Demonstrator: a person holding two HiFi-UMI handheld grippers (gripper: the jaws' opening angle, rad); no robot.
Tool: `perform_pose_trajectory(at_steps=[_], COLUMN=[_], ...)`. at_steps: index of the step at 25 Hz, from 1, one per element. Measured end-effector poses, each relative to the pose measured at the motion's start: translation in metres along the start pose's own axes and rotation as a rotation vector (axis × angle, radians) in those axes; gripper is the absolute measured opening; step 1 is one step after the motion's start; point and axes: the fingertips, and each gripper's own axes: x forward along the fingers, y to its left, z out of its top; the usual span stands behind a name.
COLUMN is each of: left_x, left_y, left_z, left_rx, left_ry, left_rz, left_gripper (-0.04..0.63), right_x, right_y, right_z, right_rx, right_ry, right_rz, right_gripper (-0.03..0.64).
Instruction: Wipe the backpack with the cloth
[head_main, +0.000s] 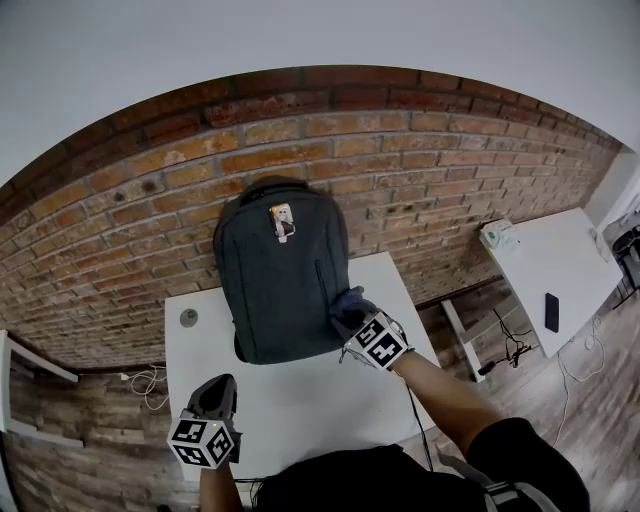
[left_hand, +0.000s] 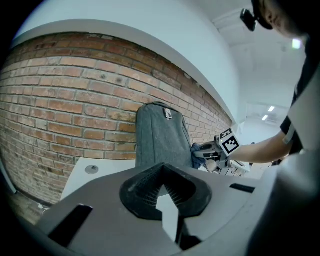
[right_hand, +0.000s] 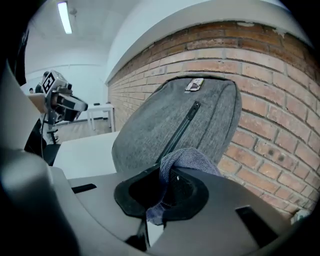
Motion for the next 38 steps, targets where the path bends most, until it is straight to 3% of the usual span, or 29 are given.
perform_pose_trajectory(at_steps=[22, 38], left_x=[-0.029, -0.036], left_y=[0.030, 0.034], left_z=[-0.007, -0.017], left_rx=[-0.042, -0.072], left_ry=[-0.008, -0.001], left_rz=[0.112, 0.158], left_gripper=[-0.005, -0.005], right_x=[0.004, 0.003], right_y=[-0.102, -0.133], right_z=[0.143, 0.214], right_rx=[0.024, 0.019], right_ry=[-0.264, -0.407], right_rz=[-0.157, -0.116], right_gripper=[0.020, 0.020])
